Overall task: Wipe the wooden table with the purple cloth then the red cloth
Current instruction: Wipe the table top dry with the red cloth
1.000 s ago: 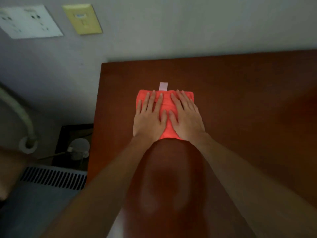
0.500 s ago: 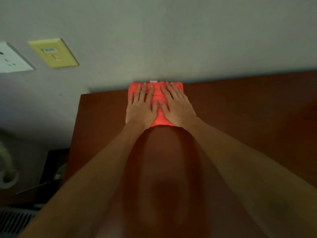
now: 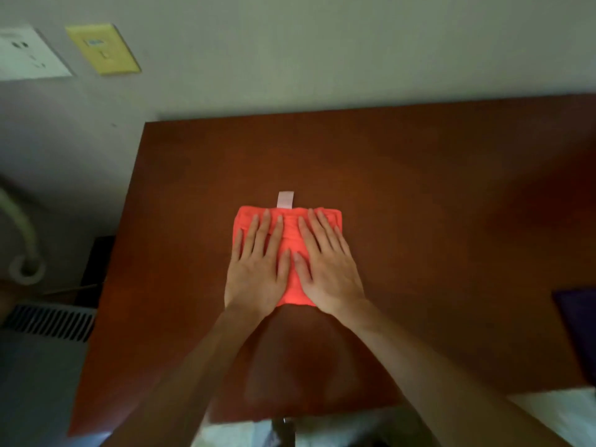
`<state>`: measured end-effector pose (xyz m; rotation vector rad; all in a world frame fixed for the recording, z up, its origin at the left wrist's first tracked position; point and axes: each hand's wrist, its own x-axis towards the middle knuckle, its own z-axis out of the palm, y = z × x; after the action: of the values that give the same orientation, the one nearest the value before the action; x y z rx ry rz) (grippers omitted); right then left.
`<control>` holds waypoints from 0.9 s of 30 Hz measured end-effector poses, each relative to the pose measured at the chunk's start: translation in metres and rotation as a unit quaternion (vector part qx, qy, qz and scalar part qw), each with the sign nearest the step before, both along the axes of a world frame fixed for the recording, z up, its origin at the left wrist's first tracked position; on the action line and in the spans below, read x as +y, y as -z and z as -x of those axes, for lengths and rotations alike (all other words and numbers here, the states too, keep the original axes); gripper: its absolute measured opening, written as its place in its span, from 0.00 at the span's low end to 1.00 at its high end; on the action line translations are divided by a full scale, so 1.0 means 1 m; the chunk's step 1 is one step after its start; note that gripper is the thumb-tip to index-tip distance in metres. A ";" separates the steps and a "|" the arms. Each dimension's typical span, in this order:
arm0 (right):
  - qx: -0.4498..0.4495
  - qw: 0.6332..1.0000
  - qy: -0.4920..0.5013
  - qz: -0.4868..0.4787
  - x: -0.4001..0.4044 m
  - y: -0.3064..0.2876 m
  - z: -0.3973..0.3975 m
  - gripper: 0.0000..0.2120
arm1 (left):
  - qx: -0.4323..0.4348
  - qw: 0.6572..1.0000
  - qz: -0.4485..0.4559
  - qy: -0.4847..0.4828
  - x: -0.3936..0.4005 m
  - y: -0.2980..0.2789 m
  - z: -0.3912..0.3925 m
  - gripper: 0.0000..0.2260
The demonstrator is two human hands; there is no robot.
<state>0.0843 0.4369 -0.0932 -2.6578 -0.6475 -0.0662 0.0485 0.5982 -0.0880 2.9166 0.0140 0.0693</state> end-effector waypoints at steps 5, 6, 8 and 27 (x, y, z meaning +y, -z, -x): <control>0.014 1.000 -0.011 0.013 -0.052 -0.002 0.093 0.29 | 0.008 1.000 -0.012 -0.002 -0.053 -0.004 0.098 0.27; 0.014 1.000 -0.009 0.014 -0.062 -0.002 0.108 0.29 | 0.012 1.000 -0.011 -0.003 -0.064 -0.004 0.112 0.27; 0.005 1.000 -0.004 0.013 -0.079 -0.001 0.128 0.28 | 0.020 1.000 -0.010 -0.001 -0.081 -0.005 0.133 0.27; -0.016 0.999 0.034 0.004 -0.090 0.001 -0.059 0.31 | -0.012 1.000 0.025 0.010 -0.088 0.002 -0.064 0.28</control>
<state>0.1434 0.3473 -0.0945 -2.6909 -0.5687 -0.1259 0.1126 0.5103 -0.0903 2.8655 -0.0168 0.1006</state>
